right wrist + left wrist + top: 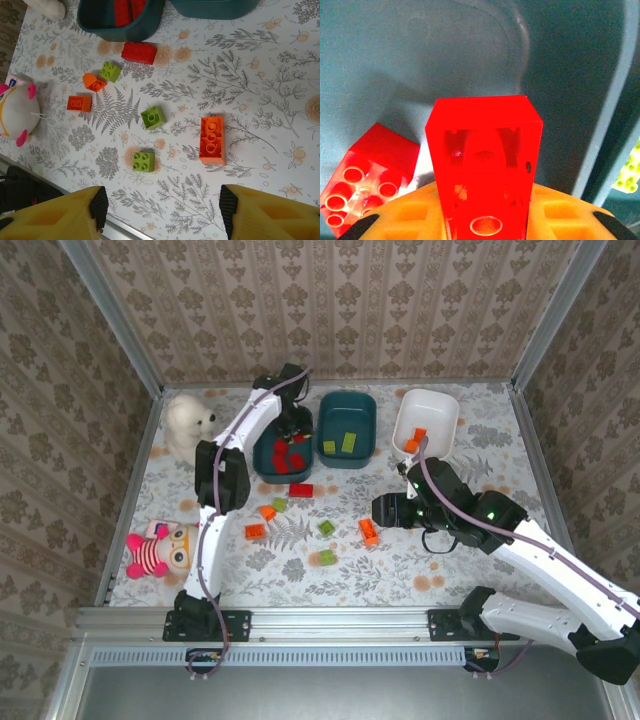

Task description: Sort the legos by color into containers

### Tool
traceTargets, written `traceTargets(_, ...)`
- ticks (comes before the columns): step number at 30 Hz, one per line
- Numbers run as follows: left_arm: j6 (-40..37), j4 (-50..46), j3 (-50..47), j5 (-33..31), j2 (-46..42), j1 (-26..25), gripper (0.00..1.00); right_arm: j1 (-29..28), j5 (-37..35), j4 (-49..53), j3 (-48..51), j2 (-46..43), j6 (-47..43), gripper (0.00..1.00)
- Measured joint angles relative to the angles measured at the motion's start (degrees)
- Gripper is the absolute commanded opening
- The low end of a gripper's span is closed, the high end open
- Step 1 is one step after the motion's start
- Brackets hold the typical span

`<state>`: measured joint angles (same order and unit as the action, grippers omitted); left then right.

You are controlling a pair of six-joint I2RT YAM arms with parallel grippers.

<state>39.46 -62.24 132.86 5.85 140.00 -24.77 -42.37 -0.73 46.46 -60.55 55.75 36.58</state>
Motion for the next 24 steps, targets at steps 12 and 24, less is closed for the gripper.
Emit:
traceTargets(12, -1.2, -1.6, -2.0, -3.7, 0.1, 0.2, 0.26, 0.3, 0.4, 0.0, 0.0, 0.0, 0.0, 0.64)
traceTargets(24, -8.2, -7.0, 0.7, -12.2, 2.7, 0.1, 0.35, 0.5, 1.2, 0.0, 0.3, 0.0, 0.0, 0.64)
